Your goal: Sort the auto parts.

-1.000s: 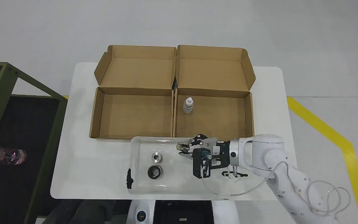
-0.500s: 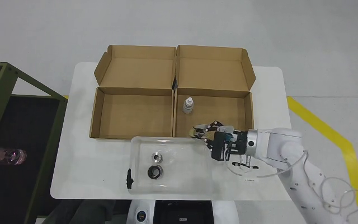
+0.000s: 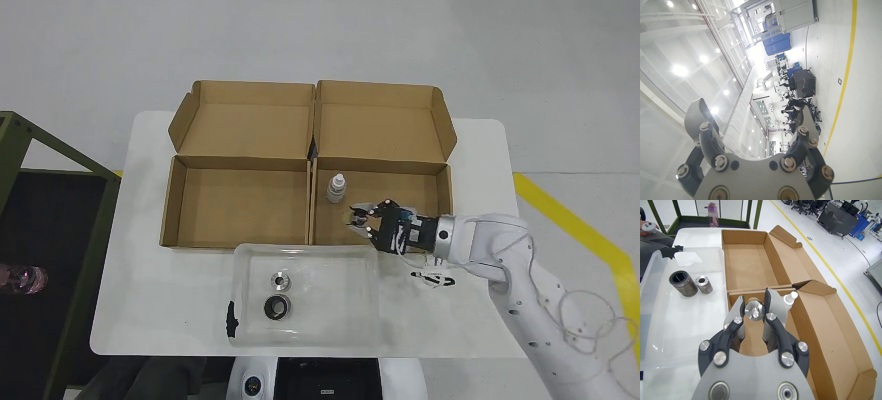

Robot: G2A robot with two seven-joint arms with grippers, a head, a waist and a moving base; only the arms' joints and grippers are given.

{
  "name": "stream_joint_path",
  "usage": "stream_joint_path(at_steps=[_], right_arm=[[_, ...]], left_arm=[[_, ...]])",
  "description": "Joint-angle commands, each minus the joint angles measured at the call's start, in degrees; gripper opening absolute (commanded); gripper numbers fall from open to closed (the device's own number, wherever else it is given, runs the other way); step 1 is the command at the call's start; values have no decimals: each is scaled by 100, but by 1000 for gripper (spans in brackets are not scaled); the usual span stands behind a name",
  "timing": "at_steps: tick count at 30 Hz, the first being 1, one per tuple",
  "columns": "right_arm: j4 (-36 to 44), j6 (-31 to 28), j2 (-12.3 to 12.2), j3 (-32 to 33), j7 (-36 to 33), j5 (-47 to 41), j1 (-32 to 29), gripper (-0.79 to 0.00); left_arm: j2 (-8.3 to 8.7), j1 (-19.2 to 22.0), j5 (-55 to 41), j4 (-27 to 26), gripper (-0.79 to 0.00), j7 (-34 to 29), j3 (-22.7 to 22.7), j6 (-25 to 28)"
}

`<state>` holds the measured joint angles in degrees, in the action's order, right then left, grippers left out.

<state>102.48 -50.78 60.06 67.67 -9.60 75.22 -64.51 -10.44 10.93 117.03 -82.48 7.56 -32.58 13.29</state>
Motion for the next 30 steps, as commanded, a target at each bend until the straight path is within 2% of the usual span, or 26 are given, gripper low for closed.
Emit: stream_joint_path(at_steps=[1, 30], right_arm=[[-146, -6, 9, -49, -95, -41, 104, -785], [-2007, 328, 282, -1117, -1220, -66, 1488, -785]], left_arm=[[0, 0, 0, 0, 0, 0, 0, 0], [0, 0, 0, 0, 0, 0, 0, 0]])
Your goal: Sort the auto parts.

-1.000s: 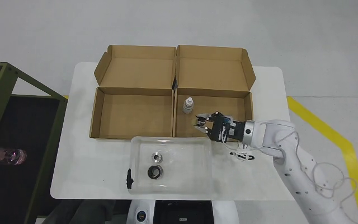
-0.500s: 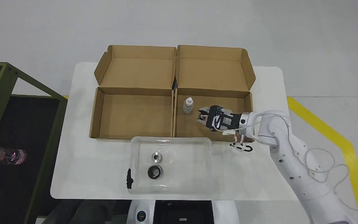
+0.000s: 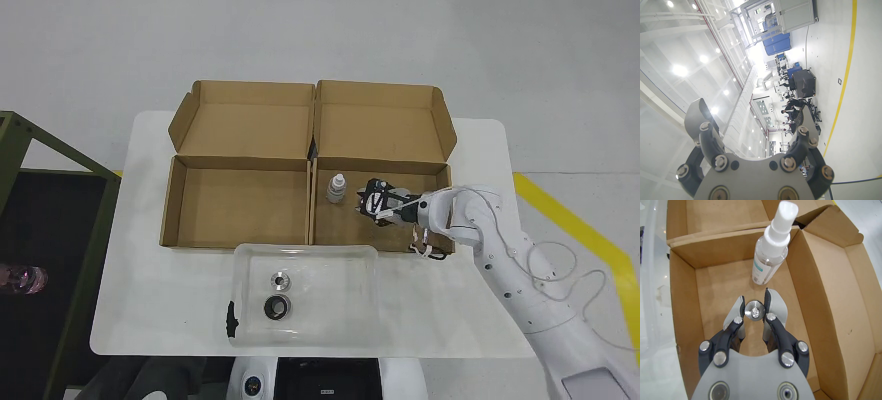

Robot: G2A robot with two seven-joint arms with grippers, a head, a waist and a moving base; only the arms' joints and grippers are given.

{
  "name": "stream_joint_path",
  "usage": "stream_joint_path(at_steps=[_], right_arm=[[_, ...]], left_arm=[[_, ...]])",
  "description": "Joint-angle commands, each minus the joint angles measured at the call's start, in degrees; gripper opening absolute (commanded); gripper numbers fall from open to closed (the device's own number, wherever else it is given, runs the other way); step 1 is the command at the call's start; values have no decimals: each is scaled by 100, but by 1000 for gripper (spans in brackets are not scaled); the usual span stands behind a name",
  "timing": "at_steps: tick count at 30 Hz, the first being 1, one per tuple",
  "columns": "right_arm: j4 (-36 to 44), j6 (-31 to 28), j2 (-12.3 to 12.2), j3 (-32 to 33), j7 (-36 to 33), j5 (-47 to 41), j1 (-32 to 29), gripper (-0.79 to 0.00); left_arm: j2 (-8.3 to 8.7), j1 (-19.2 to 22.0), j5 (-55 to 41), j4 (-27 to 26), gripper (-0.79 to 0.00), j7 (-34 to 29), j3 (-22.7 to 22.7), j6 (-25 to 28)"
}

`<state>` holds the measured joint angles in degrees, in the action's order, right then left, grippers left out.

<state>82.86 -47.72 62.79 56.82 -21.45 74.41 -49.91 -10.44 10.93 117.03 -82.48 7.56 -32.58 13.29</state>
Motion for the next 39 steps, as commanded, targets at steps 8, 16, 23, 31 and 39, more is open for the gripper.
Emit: stream_joint_path(at_steps=[8, 16, 23, 31, 39], right_arm=[[-357, 180, 102, -297, -135, 80, 246, -677], [-454, 229, 147, -401, -166, 124, 346, -486], [-78, 125, 53, -97, 8, 132, 140, -465], [922, -106, -136, 483, 200, 42, -498, -449], [1828, -353, -253, 756, 407, -33, -1127, -446]], left_arm=[[0, 0, 0, 0, 0, 0, 0, 0], [0, 0, 0, 0, 0, 0, 0, 0], [0, 0, 0, 0, 0, 0, 0, 0], [0, 0, 0, 0, 0, 0, 0, 0], [0, 0, 0, 0, 0, 0, 0, 0]])
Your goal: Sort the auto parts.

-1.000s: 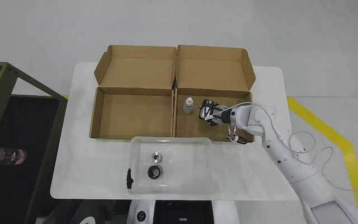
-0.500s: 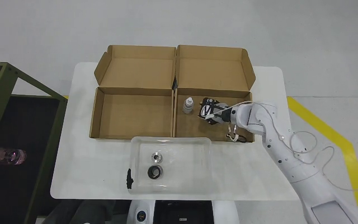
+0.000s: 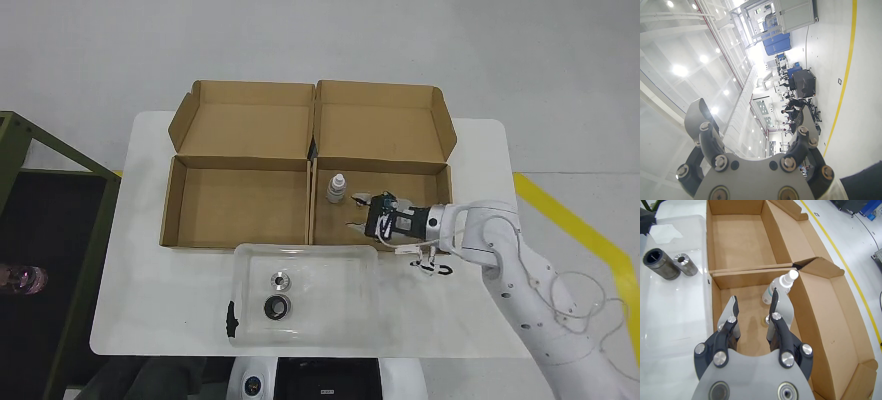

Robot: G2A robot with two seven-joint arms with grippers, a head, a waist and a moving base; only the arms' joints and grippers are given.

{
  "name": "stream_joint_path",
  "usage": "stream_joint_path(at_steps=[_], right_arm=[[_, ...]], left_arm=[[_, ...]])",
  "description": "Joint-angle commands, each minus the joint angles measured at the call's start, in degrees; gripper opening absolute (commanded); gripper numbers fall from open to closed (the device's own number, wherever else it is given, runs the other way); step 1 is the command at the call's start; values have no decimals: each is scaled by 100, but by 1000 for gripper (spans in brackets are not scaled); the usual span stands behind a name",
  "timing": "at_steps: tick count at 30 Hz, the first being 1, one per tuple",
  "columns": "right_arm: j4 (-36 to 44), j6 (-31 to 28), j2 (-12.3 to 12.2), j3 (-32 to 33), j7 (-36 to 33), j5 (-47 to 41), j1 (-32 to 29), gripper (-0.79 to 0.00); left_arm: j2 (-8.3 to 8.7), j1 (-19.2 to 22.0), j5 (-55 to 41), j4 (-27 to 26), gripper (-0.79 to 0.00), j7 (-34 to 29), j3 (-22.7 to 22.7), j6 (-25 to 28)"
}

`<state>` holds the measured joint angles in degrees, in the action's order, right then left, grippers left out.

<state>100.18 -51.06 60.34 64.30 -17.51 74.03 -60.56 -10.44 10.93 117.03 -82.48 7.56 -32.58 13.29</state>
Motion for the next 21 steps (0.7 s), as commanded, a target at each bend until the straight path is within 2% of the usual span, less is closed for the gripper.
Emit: stream_joint_path(at_steps=[1, 9, 21], right_arm=[[194, -44, -16, 9, 44, -9, -126, -446], [746, -98, -9, -315, 77, 62, -395, -443], [932, 24, 140, -1244, -135, 305, -204, -443]], left_arm=[[0, 0, 0, 0, 0, 0, 0, 0], [0, 0, 0, 0, 0, 0, 0, 0], [0, 0, 0, 0, 0, 0, 0, 0]])
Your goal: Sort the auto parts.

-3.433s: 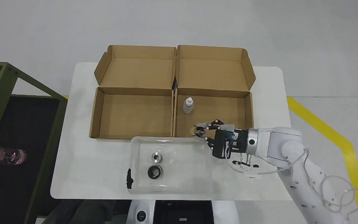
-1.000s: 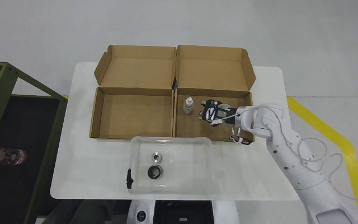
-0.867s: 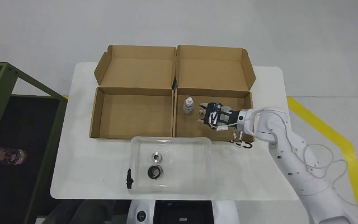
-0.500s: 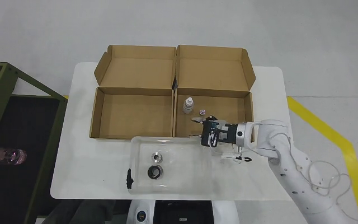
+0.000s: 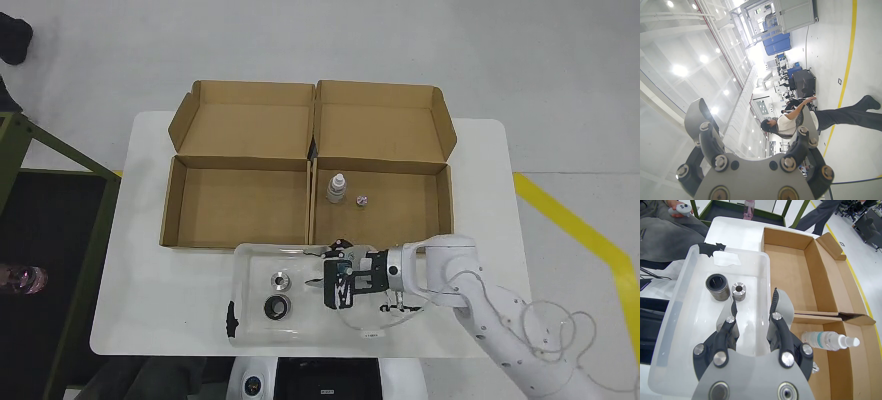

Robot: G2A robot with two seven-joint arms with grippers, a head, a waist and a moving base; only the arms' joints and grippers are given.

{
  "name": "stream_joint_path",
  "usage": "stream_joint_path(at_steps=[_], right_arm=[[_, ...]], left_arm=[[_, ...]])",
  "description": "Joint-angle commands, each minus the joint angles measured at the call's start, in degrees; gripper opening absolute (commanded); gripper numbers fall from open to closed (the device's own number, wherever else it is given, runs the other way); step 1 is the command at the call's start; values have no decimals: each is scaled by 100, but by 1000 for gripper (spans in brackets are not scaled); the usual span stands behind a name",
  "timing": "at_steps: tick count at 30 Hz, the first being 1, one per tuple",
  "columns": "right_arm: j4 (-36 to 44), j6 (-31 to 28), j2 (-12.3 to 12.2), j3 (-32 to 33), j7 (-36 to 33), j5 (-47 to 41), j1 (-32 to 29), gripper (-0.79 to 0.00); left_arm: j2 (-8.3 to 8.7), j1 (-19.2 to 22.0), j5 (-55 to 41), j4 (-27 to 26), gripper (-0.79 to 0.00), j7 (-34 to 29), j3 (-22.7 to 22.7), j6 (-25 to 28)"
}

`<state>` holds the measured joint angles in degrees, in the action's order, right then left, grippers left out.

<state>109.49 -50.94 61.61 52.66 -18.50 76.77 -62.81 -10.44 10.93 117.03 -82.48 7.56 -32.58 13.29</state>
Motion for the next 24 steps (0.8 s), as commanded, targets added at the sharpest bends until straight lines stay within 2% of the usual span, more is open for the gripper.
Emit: stream_joint_path(at_steps=[1, 12, 24], right_arm=[[-6, 31, 31, -171, -67, 60, 44, -443], [-302, 379, 267, -951, -373, 244, 490, -453], [-553, 641, 478, -1437, -831, 421, 838, -459]], left_arm=[[0, 0, 0, 0, 0, 0, 0, 0], [0, 0, 0, 0, 0, 0, 0, 0], [0, 0, 0, 0, 0, 0, 0, 0]])
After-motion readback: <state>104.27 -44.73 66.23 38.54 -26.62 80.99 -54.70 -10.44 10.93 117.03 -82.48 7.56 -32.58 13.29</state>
